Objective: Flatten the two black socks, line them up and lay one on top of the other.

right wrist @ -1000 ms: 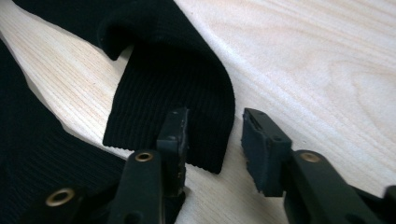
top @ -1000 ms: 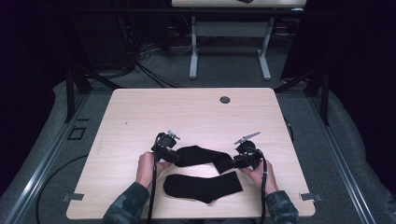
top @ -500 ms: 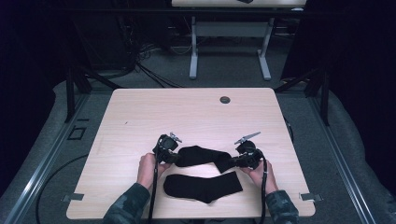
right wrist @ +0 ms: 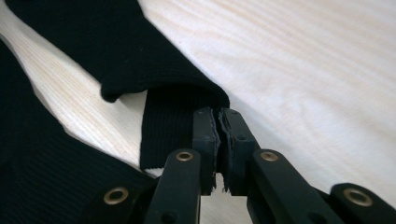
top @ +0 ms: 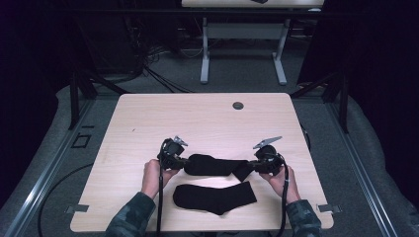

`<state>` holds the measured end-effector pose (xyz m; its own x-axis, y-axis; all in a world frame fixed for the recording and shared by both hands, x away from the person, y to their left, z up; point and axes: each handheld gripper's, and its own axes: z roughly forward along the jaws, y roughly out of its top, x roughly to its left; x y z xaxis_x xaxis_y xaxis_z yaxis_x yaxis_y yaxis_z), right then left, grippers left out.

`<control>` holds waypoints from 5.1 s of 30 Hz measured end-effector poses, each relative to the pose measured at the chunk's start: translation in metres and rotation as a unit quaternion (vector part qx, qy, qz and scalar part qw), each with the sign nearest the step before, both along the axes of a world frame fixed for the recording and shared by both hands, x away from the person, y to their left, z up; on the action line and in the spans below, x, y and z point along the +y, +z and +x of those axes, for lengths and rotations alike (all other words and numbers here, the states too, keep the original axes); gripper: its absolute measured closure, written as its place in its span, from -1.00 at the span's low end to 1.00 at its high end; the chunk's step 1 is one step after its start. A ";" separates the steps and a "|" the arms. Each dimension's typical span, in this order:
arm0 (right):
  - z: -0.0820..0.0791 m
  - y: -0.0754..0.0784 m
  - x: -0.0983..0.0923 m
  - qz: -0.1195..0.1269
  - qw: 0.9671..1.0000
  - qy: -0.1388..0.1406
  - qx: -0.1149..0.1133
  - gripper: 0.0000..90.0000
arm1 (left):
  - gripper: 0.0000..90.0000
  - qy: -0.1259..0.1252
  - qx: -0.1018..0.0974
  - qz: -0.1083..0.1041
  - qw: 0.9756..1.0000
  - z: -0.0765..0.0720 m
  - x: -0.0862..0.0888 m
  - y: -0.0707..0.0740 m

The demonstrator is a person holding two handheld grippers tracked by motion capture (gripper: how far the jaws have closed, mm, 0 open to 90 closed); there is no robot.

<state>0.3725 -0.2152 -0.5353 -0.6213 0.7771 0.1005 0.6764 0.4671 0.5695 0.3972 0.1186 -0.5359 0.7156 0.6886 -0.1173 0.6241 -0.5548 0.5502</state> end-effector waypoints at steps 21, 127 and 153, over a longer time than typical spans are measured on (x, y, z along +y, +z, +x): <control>-0.027 0.004 -0.004 -0.048 0.987 0.145 -0.045 0.36 | 0.57 0.001 0.065 -0.012 0.998 0.014 0.023 -0.017; -0.022 0.032 -0.024 0.000 0.993 -0.050 -0.103 -0.87 | -0.88 0.068 -0.095 0.024 0.993 -0.038 0.051 0.020; -0.085 -0.002 -0.109 0.000 0.986 -0.130 -0.103 -1.00 | -0.99 0.184 -0.091 0.023 0.979 -0.097 0.148 -0.023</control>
